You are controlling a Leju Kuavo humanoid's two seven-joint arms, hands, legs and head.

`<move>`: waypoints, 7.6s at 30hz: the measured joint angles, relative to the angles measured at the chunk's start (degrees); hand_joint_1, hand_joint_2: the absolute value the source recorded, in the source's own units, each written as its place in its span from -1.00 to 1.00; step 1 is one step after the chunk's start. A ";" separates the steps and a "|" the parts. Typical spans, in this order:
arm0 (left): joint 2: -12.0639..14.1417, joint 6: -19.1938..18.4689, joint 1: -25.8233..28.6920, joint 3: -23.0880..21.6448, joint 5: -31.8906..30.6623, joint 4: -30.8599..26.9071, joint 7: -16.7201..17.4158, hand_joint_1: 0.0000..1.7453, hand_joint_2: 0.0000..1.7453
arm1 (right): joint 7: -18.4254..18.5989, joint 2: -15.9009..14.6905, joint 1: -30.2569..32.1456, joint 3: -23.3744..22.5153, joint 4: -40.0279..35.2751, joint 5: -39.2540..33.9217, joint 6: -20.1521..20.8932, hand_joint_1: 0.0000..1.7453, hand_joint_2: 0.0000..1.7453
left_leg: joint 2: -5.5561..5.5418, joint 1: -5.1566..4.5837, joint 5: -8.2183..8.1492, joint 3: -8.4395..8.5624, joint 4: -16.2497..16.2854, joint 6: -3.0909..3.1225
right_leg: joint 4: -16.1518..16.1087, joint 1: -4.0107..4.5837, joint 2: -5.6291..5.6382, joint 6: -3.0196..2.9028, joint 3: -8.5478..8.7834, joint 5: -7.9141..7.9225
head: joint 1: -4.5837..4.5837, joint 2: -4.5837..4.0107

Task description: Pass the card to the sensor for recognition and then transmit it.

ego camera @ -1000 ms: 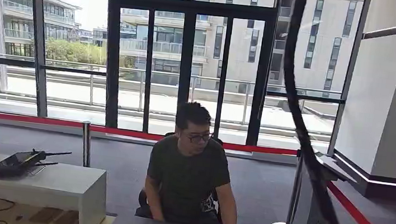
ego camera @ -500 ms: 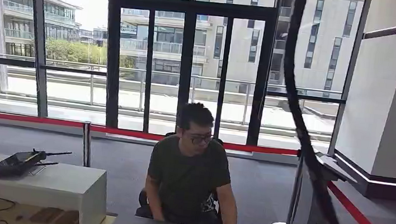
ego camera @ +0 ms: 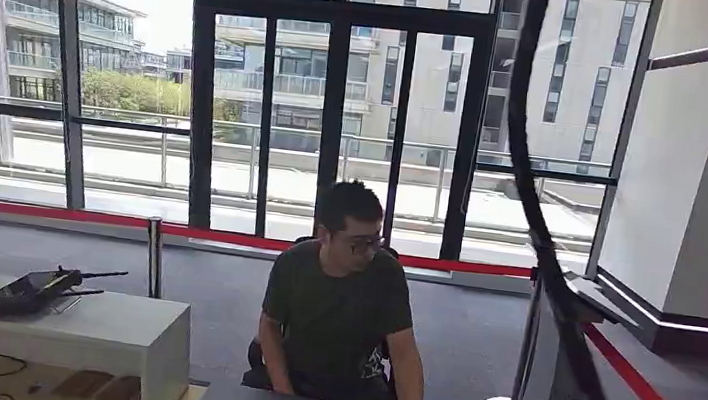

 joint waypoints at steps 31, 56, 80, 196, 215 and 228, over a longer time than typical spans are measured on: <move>0.46 -0.63 -0.03 0.04 -0.04 -0.07 0.02 -1.00 1.00 | 1.99 -2.49 0.42 -0.02 -1.93 -1.03 3.30 1.00 1.00 | 0.02 -0.01 0.09 0.12 0.00 0.04 | -0.03 -0.01 0.00 0.03 0.14 0.12 | -0.02 0.00; 0.15 -1.70 -0.14 -0.22 -2.54 -0.07 -1.77 -1.00 1.00 | 5.96 -2.25 -13.61 0.64 -29.20 9.84 18.84 1.00 1.00 | 0.02 0.00 0.10 -0.06 0.00 0.02 | 0.03 0.00 0.02 0.02 -0.05 0.11 | 0.00 0.00; -0.92 0.18 -0.13 -0.42 -1.38 -0.07 -1.12 -1.00 1.00 | 6.38 6.32 -19.18 4.22 -12.59 9.20 13.86 1.00 1.00 | 0.00 0.01 0.11 -0.11 0.00 0.01 | 0.03 0.01 0.02 0.02 -0.12 0.11 | 0.00 0.00; -1.95 5.90 -0.06 -0.44 3.12 -0.09 0.33 -1.00 1.00 | 8.41 6.75 -2.21 5.69 -2.71 12.50 0.50 -1.00 1.00 | 0.02 0.02 0.10 -0.14 -0.01 0.01 | 0.02 0.02 0.05 0.00 -0.16 0.09 | 0.00 0.00; -1.95 5.88 -0.07 -0.44 2.69 -0.09 0.44 -1.00 1.00 | 8.96 7.56 -1.51 4.48 -1.16 14.75 2.86 -1.00 1.00 | 0.03 0.02 0.10 -0.14 -0.01 0.01 | 0.02 0.02 0.05 0.00 -0.16 0.09 | 0.00 0.00; -2.10 6.43 -0.07 -0.44 3.12 -0.09 0.59 -1.00 1.00 | 8.94 8.94 -1.96 4.37 -1.11 15.93 3.06 -1.00 1.00 | 0.03 0.02 0.10 -0.13 -0.01 0.01 | 0.02 0.02 0.05 0.00 -0.16 0.09 | -0.02 0.00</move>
